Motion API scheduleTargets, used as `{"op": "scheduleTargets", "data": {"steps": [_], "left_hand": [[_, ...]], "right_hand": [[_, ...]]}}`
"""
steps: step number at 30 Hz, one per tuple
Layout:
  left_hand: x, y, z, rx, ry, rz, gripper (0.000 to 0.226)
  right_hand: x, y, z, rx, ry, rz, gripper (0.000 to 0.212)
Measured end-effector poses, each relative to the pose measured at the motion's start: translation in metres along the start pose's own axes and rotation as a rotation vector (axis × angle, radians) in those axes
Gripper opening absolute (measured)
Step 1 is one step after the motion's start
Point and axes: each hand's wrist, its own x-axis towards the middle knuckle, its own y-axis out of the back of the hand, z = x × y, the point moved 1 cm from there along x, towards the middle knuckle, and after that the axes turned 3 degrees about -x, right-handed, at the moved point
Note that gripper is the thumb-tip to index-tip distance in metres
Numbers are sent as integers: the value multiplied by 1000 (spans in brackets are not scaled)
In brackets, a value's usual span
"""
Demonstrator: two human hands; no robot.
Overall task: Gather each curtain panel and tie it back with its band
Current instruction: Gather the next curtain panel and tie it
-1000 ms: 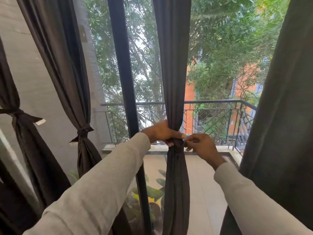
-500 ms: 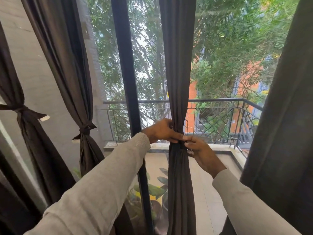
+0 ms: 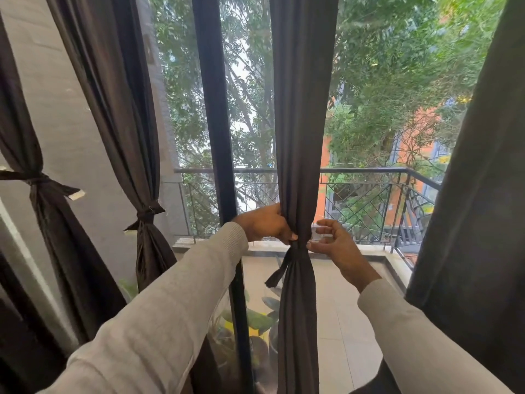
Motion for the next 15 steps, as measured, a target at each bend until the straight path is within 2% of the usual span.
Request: {"op": "scheduleTargets", "data": {"steps": [2,3,6,8,12,15], "left_hand": [[0,2,2,53,6,-49,39],[0,2,5,92,4,-58,38],[2,1,15,200,-26,-78,27],[4,0,21,279,-32,-85,25],[10,1,25,471,-70,-154,26],[7,3,36,685,-37,-182,16]], "right_hand": [[5,4,-2,-2,-5,-96,89],[7,6,-3,-11,-11,-157,93],[13,10,-6,-49,-21,-374,86],[16,10,-5,-70,-46,-450,85],[15,10,-3,-121,-54,-407,103],[8,4,-7,-170,6,-345,132]]}}
